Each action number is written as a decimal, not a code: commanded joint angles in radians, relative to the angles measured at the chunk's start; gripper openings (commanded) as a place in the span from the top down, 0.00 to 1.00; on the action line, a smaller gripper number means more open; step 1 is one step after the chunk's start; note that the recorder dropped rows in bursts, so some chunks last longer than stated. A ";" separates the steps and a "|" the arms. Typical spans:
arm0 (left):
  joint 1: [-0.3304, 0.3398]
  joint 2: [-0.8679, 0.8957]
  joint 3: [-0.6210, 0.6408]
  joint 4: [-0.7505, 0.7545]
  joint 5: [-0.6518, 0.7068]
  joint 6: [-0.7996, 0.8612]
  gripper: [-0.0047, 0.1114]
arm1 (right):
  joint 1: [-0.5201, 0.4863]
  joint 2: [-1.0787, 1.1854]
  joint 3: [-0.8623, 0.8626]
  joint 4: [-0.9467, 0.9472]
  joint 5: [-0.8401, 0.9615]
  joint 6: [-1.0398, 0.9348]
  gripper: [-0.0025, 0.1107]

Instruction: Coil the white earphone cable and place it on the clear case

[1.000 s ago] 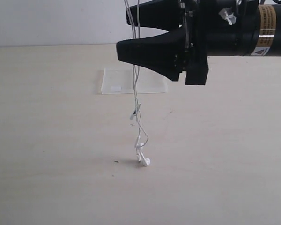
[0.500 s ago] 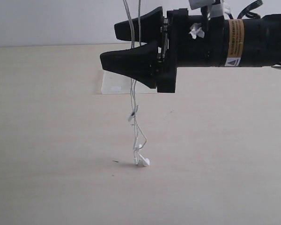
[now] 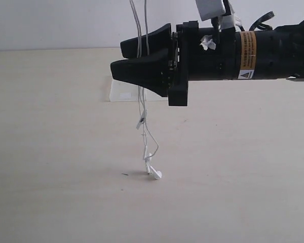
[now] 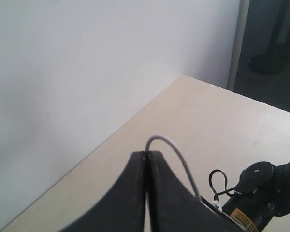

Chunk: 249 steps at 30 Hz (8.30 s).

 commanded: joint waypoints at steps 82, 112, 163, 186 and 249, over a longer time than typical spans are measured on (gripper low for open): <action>0.000 -0.079 0.664 0.235 -0.039 -0.139 0.96 | -0.002 -0.323 -0.044 -0.164 0.588 0.404 0.98; 0.000 -0.041 1.203 0.146 -0.706 -0.221 0.96 | -0.002 -0.323 -0.165 -0.200 0.677 0.480 0.98; -0.003 -0.302 1.400 0.114 -0.979 -0.164 0.39 | -0.002 -0.323 -0.169 -0.381 0.637 0.557 0.98; 0.238 -0.415 1.556 0.560 -1.550 -0.553 0.39 | -0.002 -0.323 -0.228 -0.460 0.355 0.715 0.98; 0.608 -0.036 1.530 1.304 -2.341 -0.888 0.39 | 0.000 -0.160 -0.347 -0.416 0.116 0.660 0.98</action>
